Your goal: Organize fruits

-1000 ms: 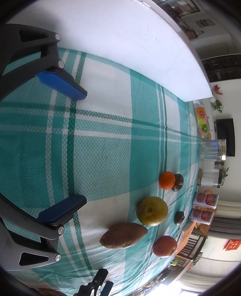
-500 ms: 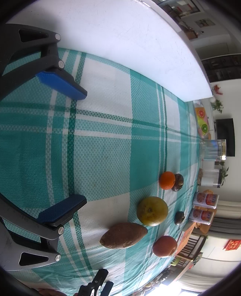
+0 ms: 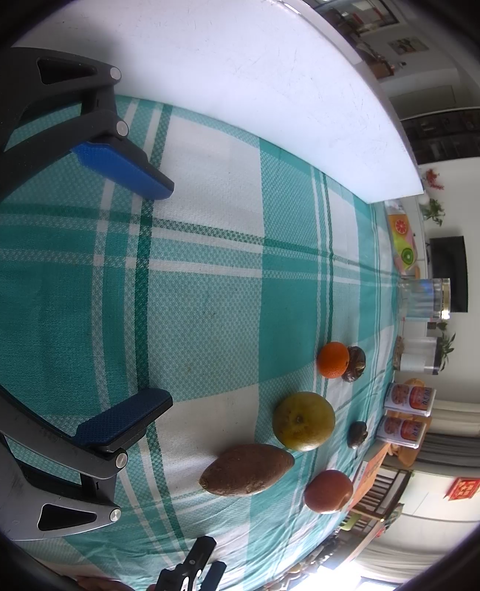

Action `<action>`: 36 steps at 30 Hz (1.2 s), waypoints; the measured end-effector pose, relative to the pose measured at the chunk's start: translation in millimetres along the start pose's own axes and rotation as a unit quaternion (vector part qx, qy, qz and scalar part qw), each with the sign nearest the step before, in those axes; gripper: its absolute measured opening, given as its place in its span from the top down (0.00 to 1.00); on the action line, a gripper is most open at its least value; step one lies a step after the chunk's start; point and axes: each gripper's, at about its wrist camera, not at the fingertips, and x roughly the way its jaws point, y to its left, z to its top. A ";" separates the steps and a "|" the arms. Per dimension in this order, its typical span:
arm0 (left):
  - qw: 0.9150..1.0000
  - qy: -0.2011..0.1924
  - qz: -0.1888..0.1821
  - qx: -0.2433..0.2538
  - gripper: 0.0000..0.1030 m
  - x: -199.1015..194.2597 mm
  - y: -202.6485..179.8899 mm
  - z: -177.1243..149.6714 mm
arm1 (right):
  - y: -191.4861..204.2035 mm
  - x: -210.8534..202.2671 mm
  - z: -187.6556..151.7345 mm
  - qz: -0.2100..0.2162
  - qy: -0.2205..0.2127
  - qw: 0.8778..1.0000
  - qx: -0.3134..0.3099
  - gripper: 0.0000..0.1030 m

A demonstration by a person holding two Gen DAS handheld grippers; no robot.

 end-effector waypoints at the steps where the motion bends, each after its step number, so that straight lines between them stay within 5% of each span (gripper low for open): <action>1: 1.000 0.000 0.000 0.000 0.01 0.0 0.0 0.0 | 0.1 -0.1 -0.1 0.000 0.000 1.000 0.000 0.03; 11: 0.999 0.026 -0.024 0.008 0.02 0.8 -1.5 6.9 | 0.1 -0.2 -0.1 0.002 0.000 1.000 0.001 0.03; 14: 0.995 0.039 -0.090 -0.027 0.03 -4.4 -4.3 27.1 | 0.5 -0.2 0.0 0.002 0.000 1.000 0.001 0.03; 18: 0.990 0.030 -0.134 -0.035 0.03 -6.2 -29.9 70.7 | 0.2 -0.4 -0.1 0.002 0.000 1.000 0.001 0.03; 24: 0.989 0.068 -0.118 -0.049 0.04 43.1 -62.1 113.7 | -0.1 -0.5 0.1 0.002 0.000 1.000 0.001 0.03; 25: 0.989 0.078 -0.112 -0.059 0.08 51.1 -62.0 114.1 | 0.1 -0.7 -0.1 0.003 -0.001 1.000 0.001 0.03; 29: 0.986 0.090 -0.115 -0.077 0.51 56.7 -59.1 106.5 | 0.5 -0.9 0.1 0.003 0.000 1.000 0.001 0.03; 36: 0.987 0.081 -0.119 -0.075 0.50 26.4 -39.3 89.4 | 0.1 -1.0 0.2 0.008 -0.002 1.000 0.004 0.03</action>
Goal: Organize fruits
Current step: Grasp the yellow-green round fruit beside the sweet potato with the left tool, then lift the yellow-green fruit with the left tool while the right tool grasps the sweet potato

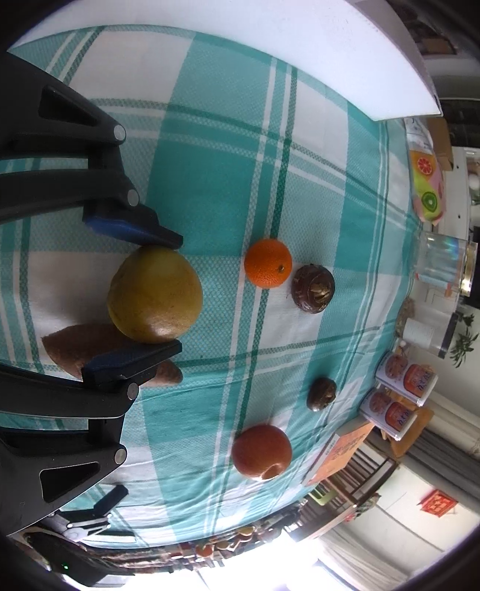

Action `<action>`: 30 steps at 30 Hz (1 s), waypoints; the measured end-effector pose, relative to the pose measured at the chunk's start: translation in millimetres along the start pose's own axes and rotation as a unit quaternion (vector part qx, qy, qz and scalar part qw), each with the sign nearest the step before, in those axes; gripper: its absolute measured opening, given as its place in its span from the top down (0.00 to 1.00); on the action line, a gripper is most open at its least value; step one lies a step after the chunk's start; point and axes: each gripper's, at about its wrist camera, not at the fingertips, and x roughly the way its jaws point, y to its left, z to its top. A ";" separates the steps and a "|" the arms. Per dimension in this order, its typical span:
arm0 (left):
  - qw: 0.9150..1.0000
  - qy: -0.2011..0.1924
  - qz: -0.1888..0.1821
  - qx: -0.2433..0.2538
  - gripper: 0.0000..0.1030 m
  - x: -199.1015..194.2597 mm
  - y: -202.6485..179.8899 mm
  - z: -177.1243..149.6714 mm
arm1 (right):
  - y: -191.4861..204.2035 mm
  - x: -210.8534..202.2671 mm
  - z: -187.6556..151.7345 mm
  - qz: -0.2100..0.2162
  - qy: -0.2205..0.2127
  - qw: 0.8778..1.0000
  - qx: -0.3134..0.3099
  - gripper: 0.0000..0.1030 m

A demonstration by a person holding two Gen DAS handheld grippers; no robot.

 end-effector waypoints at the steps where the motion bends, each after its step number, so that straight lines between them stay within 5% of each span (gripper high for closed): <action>1: 1.000 -0.001 0.001 -0.002 0.50 -6.9 5.5 -3.4 | -0.1 0.0 -0.1 0.002 0.000 1.000 0.001 0.03; 15: 0.995 -0.062 0.072 0.014 0.50 -66.3 46.1 -90.2 | 0.0 0.2 -0.1 0.002 0.000 1.000 0.001 0.02; 27: 0.993 -0.076 0.084 0.013 0.49 -56.5 49.0 -101.1 | -0.6 0.3 0.1 0.002 0.000 1.000 0.001 0.02; 30: 0.993 -0.079 0.085 0.010 0.36 -57.3 48.6 -102.7 | -0.6 0.2 0.1 0.002 0.000 1.000 0.001 0.02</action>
